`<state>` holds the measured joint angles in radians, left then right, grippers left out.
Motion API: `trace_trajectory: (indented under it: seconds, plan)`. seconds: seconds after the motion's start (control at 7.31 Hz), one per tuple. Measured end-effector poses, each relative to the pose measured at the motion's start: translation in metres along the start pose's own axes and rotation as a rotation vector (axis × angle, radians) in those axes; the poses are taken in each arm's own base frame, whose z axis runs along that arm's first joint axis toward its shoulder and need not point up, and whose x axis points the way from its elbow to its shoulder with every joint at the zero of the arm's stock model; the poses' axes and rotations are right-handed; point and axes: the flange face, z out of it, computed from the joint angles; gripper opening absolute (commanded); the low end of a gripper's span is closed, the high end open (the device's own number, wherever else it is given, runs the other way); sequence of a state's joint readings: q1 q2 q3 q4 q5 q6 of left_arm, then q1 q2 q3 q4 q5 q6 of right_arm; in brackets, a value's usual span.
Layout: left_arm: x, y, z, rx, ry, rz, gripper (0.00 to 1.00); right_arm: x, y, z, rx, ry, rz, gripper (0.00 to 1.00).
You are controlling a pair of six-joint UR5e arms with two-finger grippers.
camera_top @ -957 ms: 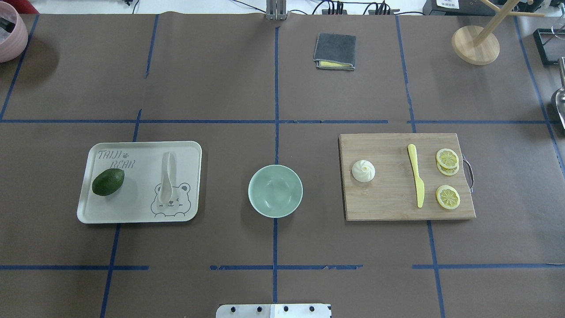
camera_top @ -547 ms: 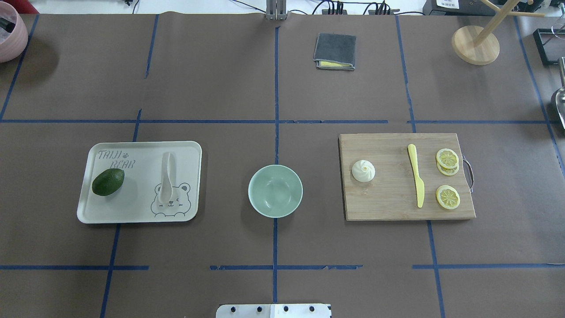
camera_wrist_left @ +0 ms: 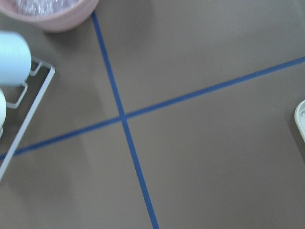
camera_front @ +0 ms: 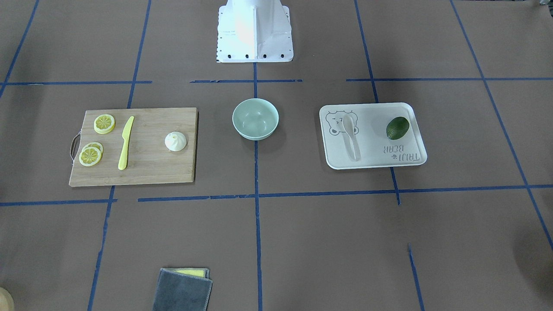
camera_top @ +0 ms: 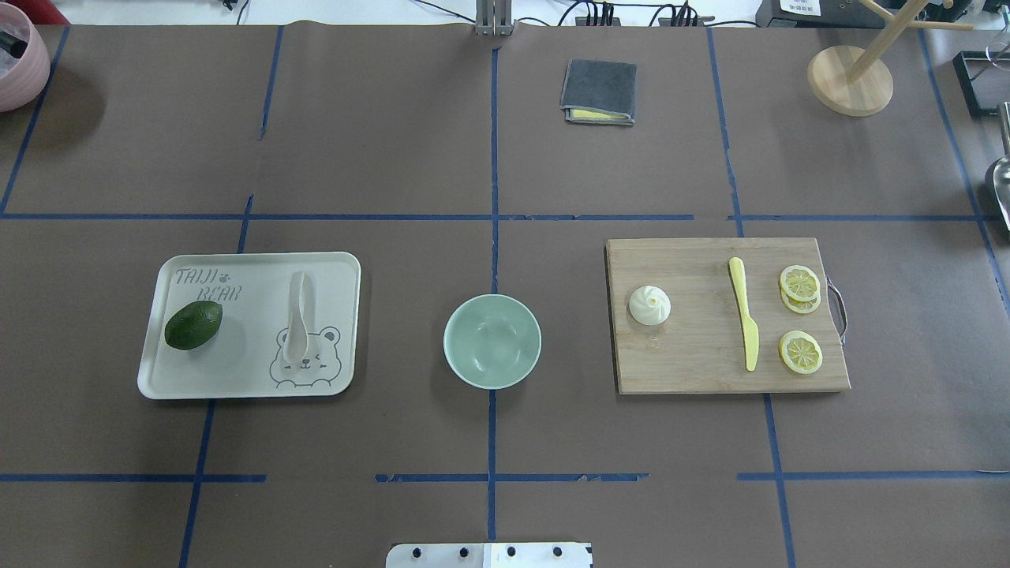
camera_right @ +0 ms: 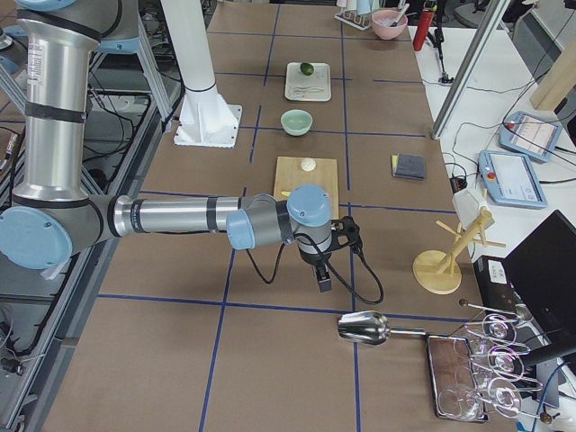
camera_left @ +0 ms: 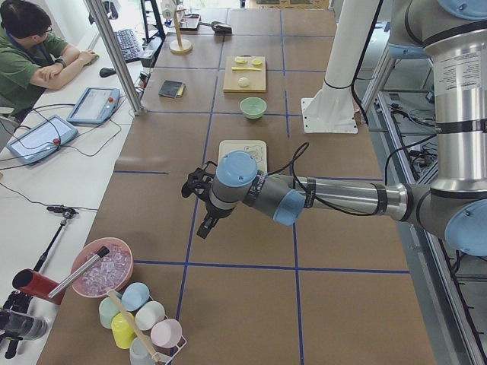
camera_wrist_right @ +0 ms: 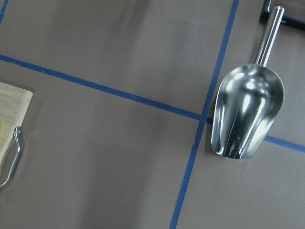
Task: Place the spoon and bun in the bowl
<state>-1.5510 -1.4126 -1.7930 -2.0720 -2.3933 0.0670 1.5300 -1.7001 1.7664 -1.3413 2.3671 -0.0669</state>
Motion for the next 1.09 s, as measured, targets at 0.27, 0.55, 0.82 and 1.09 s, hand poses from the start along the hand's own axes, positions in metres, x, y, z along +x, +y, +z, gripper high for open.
trace_trajectory:
  seconds: [0.27, 0.55, 0.82, 1.09]
  plan:
    - [0.003, -0.027, -0.002, 0.136, 0.012, 0.104, 1.0, -0.006, -0.024, -0.006, 0.046, -0.011, 0.001, 1.0]
    - [0.039, -0.06, -0.002, 0.194, 0.104, -0.018, 1.0, -0.012, -0.038, -0.012, 0.066, -0.017, 0.039, 1.0]
    - [0.119, -0.096, 0.025, 0.205, 0.127, -0.07, 1.0, -0.012, -0.045, -0.013, 0.071, -0.018, 0.045, 1.0]
    - [0.215, -0.11, 0.073, 0.178, 0.14, -0.168, 1.0, -0.013, -0.047, -0.013, 0.073, -0.019, 0.045, 1.0]
